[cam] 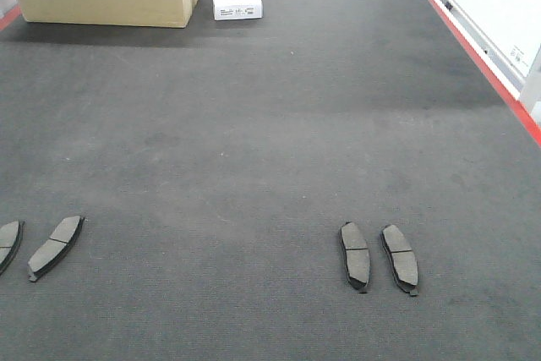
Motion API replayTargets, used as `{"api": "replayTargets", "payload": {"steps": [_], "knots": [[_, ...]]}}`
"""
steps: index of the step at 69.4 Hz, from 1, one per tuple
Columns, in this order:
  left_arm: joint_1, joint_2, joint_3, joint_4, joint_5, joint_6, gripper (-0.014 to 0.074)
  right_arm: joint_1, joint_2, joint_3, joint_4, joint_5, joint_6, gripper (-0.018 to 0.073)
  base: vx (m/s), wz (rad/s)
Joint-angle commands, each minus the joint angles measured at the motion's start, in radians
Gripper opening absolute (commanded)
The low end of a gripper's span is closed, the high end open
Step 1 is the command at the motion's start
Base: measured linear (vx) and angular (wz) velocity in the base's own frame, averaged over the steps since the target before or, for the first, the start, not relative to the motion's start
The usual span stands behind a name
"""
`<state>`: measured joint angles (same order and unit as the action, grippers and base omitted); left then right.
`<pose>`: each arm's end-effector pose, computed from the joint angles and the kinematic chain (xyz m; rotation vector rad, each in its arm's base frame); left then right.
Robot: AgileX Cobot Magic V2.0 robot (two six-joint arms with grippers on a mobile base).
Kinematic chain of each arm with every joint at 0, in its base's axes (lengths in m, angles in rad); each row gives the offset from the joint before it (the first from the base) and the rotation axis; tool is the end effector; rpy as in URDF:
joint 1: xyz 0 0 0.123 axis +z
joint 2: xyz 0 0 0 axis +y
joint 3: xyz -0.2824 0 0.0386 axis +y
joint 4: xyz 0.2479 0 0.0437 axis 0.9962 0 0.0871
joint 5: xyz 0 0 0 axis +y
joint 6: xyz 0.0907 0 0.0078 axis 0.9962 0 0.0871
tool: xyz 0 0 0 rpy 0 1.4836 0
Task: Move and align brake pads A on conveyor
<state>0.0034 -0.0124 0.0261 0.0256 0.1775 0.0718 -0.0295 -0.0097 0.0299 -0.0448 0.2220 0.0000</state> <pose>0.0561 0.0006 0.1888 0.0750 1.6737 0.0795 0.0558 -0.0026 0.1834 -0.0050 1.7260 -0.0626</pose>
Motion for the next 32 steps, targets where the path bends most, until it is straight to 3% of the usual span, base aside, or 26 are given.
{"api": "replayTargets", "payload": {"steps": [1, 32], "knots": [[-0.003, -0.014, 0.017, -0.002, -0.076, -0.01, -0.0006, -0.007, -0.013, 0.011, -0.003, -0.071, 0.0, -0.0012, 0.0, 0.0], [-0.003, -0.014, 0.017, -0.002, -0.076, -0.01, -0.0006, -0.006, -0.013, 0.011, -0.003, -0.071, 0.0, -0.0012, 0.0, 0.0]]}}
